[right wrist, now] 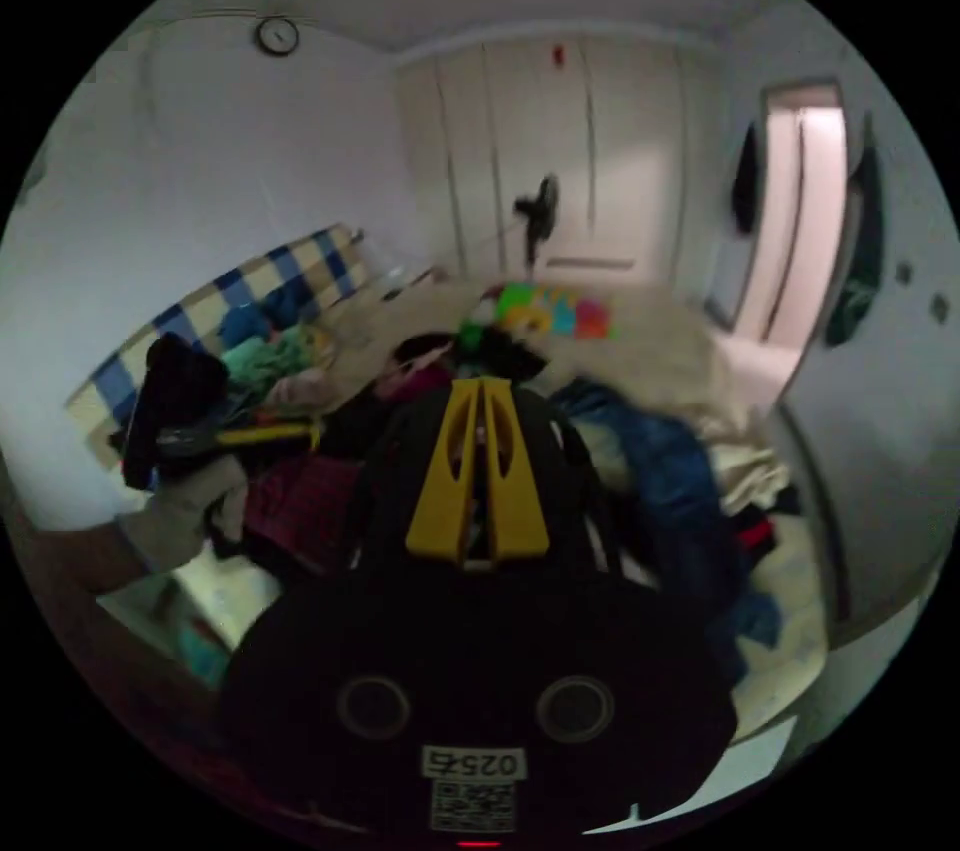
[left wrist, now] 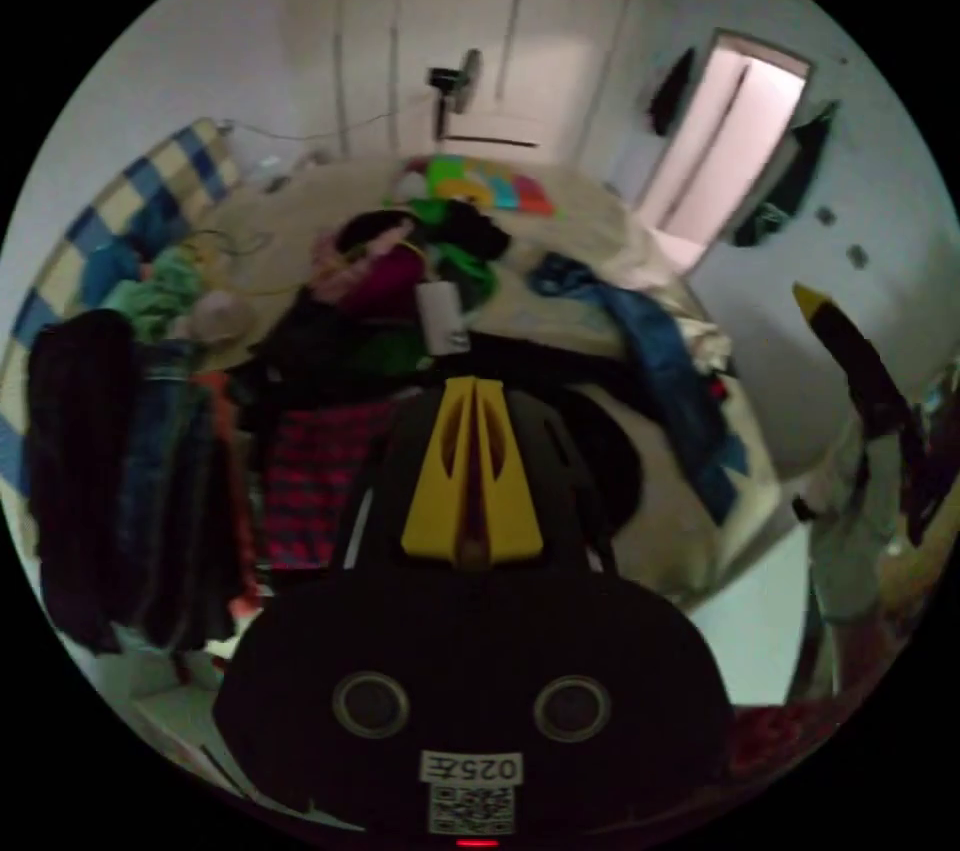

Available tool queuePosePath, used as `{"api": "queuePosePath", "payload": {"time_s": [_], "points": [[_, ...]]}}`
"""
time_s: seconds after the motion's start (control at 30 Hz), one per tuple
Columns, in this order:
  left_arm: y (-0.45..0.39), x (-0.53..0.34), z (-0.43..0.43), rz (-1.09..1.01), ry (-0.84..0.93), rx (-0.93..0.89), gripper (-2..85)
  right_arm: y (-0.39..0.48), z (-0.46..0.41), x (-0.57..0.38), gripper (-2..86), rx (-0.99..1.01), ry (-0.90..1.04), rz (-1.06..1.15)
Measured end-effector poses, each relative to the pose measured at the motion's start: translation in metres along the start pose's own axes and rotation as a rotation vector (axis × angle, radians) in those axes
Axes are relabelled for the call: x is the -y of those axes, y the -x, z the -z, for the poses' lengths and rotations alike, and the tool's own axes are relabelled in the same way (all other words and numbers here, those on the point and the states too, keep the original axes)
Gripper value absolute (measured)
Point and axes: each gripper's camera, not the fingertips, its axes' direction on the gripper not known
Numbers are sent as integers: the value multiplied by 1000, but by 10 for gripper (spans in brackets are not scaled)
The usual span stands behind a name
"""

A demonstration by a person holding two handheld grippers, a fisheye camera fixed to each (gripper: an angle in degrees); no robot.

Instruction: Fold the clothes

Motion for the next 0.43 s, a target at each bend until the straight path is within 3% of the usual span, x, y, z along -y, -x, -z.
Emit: {"api": "queuePosePath", "payload": {"time_s": [0.1, 0.2, 0.27, 0.33, 0.43], "points": [[-26, -9, -46, 11, 126, -326, -2, -13, 34, -9, -7, -195, -149, -5], [-56, -18, -113, -23, 298, -426, 23, -54, -10, -24, 2, -97, 193, -84], [-78, -24, -153, -57, 363, -425, 70, -93, -64, -48, 76, 123, 463, -202], [-90, -28, -177, -74, 393, -417, 111, -124, -98, -64, 213, 228, 553, -351], [-92, -32, -223, -40, 516, -380, 151, -168, -152, -77, 249, 235, 755, -504]]}}
